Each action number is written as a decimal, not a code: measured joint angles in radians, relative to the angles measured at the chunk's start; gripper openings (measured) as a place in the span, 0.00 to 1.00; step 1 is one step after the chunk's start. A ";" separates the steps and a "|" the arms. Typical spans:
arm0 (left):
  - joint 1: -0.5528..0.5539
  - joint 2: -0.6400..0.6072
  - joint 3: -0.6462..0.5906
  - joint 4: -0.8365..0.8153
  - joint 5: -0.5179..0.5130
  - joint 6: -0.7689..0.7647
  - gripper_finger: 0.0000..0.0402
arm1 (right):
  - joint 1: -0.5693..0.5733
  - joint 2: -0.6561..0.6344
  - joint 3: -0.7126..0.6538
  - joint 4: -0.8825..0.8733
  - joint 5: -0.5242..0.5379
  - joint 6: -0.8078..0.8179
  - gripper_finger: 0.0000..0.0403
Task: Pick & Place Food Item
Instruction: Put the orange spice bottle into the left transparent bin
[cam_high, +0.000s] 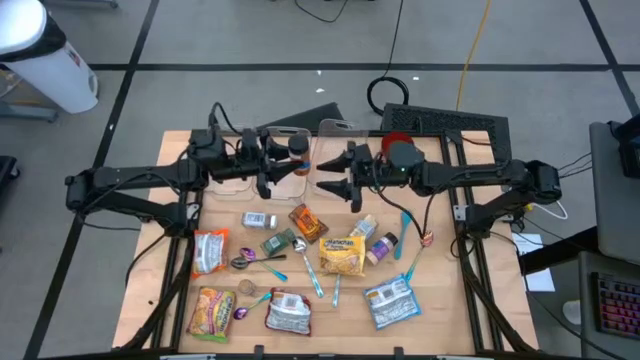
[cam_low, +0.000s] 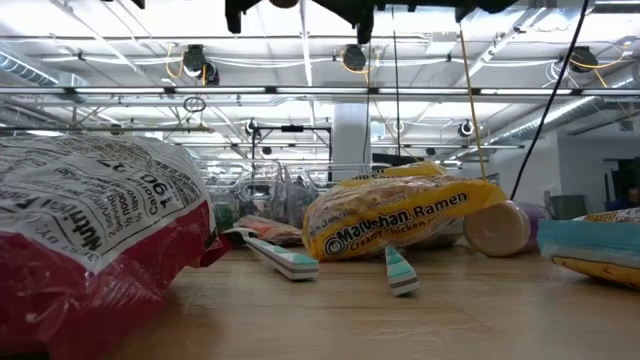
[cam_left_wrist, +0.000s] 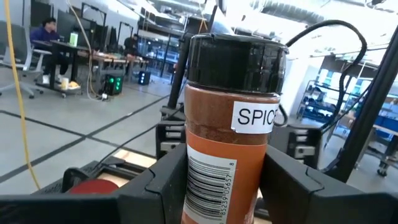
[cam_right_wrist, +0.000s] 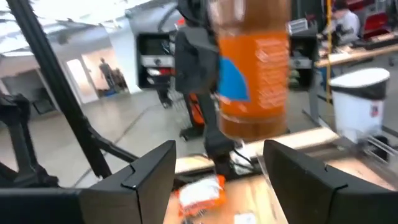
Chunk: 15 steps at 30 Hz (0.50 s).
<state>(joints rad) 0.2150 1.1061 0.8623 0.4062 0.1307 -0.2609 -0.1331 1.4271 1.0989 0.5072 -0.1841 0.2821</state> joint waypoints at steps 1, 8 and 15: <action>0.000 0.000 0.000 0.000 0.000 -0.001 0.43 | 0.001 0.009 0.000 0.004 -0.001 0.014 0.59; -0.008 0.000 0.000 0.009 0.000 -0.004 0.43 | -0.020 0.035 0.000 0.001 0.005 0.099 0.60; -0.032 0.046 0.000 0.024 0.000 -0.015 0.43 | -0.035 0.034 0.000 0.015 0.006 0.100 0.66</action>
<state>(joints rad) 0.1830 1.1523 0.8619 0.4300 0.1310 -0.2755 -0.1682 1.4615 1.0988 0.5224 -0.1781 0.3817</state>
